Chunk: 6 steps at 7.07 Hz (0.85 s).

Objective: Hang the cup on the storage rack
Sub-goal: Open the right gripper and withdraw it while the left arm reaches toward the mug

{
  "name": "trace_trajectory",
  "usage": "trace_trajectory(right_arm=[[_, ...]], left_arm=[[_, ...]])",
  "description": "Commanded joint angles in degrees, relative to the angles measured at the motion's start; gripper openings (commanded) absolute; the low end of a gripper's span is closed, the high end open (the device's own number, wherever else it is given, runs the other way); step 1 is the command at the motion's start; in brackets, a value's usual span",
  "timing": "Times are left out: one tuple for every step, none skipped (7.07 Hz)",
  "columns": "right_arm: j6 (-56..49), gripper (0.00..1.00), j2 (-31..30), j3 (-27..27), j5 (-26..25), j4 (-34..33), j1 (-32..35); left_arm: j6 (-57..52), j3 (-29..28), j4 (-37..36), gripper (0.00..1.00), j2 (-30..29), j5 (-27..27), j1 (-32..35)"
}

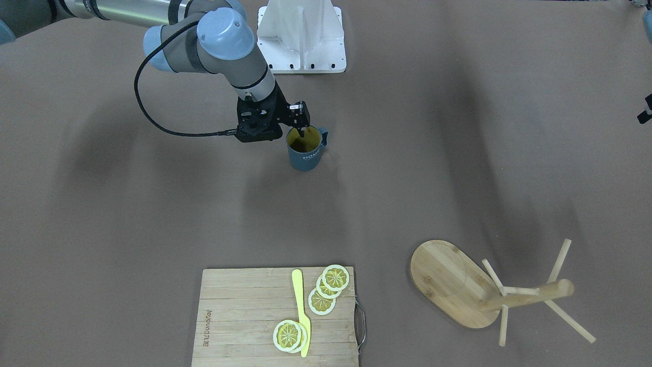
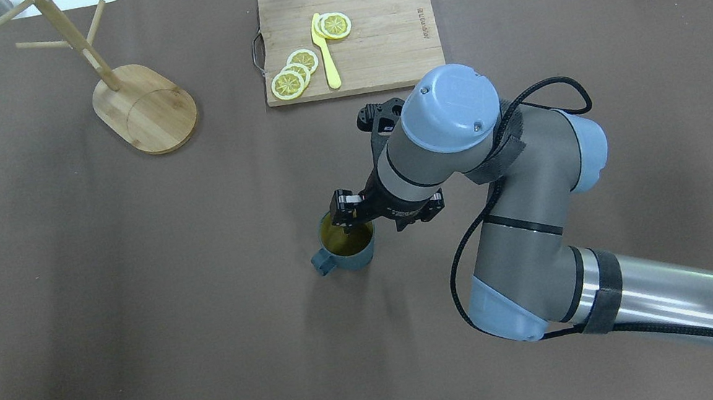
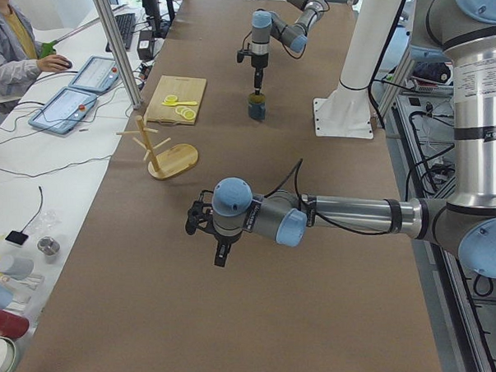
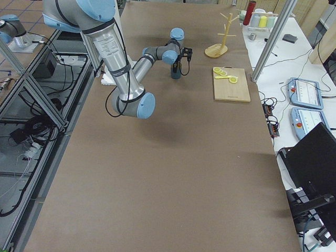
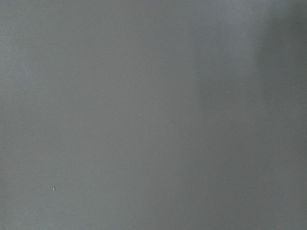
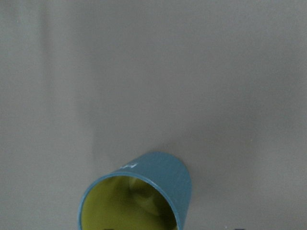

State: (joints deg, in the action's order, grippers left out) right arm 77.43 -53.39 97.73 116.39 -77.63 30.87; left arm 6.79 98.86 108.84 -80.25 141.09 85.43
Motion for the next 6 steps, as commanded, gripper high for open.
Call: trace_trajectory(right_arm=[[-0.3, 1.00, -3.5, 4.2, 7.1, 0.5, 6.9], [-0.6, 1.00, -7.0, 6.4, 7.4, 0.5, 9.5], [-1.9, 1.00, -10.0, 7.1, 7.5, 0.4, 11.3], [-5.0, 1.00, -12.7, 7.0, 8.1, 0.4, 13.4], [-8.8, 1.00, -15.1, 6.9, 11.1, 0.4, 16.2], [-14.0, 1.00, -17.9, 6.9, 13.8, 0.5, 19.5]], left_arm=[[1.2, 0.1, 8.1, 0.98, -0.9, 6.1, -1.4], [6.5, 0.0, 14.4, 0.98, -3.2, 6.0, -3.8], [13.4, 0.1, 21.8, 0.98, -4.6, 6.0, -7.4], [19.5, -0.1, 31.4, 0.98, -4.7, 5.3, -11.6], [26.1, -0.1, 34.7, 0.98, -7.3, 5.3, -13.5], [26.9, 0.2, 35.5, 0.98, -12.2, 5.2, -17.4]])
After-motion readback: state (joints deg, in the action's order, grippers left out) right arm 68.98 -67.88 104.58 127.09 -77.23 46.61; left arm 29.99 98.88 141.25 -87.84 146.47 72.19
